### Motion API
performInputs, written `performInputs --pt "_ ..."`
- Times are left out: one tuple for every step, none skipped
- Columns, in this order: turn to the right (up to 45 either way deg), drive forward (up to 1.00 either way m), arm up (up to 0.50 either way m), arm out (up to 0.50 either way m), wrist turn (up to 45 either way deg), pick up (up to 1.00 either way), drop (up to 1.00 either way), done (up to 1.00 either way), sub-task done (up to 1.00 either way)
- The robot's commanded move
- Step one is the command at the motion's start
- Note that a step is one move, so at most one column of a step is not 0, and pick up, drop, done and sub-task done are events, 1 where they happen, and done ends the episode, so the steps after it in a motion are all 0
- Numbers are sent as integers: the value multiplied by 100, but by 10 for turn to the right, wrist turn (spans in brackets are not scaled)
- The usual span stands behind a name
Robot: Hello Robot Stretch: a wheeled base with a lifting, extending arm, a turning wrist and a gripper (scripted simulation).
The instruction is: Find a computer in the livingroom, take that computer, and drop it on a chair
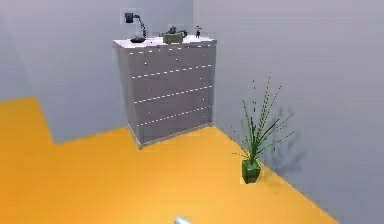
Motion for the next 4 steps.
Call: performInputs --pt "-450 0 0 0 0 0 0 0 0" --pt "-30 0 0 0 0 0 0 0 0" --pt "0 100 0 0 0 0 0 0 0" --pt "-60 0 0 0 0 0 0 0 0"
